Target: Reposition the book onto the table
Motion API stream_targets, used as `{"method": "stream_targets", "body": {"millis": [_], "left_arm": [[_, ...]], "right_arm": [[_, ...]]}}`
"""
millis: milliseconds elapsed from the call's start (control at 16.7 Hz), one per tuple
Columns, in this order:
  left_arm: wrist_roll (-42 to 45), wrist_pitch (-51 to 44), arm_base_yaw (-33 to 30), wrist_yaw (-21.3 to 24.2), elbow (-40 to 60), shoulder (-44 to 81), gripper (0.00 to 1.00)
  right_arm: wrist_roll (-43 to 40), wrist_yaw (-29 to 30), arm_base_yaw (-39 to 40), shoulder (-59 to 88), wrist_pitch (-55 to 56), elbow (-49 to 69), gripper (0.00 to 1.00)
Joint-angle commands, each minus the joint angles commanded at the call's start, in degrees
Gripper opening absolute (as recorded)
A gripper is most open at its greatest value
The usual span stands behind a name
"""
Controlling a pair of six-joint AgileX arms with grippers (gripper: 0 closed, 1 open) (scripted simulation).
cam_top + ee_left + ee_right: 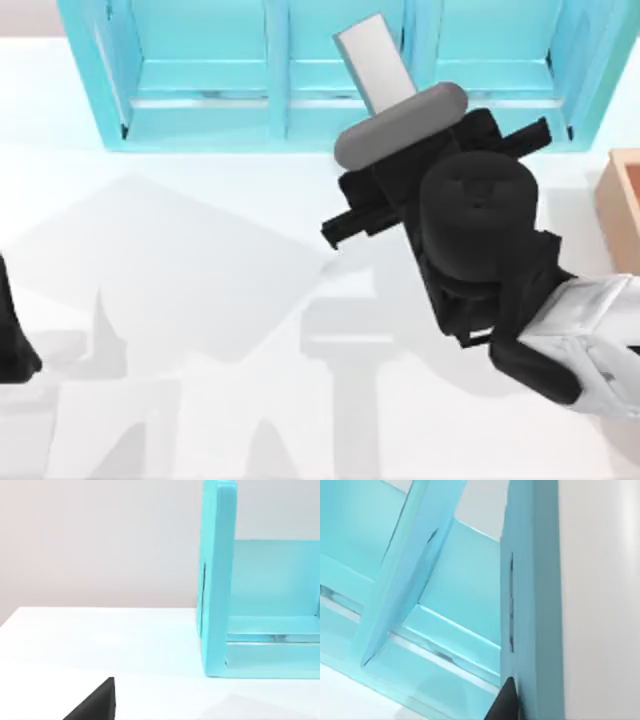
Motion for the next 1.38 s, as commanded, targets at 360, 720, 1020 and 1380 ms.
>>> {"method": "stream_targets", "body": {"millis": [360,720,1020,1380], "left_arm": [[0.00,0.00,0.00,0.00,0.00,0.00,1.00],[0.00,0.00,0.00,0.00,0.00,0.00,1.00],[0.00,0.00,0.00,0.00,0.00,0.00,1.00],[0.00,0.00,0.00,0.00,0.00,0.00,1.00]], "right_arm": [[-36.78,-10.94,-3.86,-5.71,6.29,-16.34,0.00],[-58.19,-19.40,-7.30,-11.63,10.42,-28.09,0.00],[-60.70,-20.66,-7.89,-12.71,10.95,-29.74,0.00],[-60.47,-20.27,-7.40,-13.41,10.37,-30.31,0.00]]}}
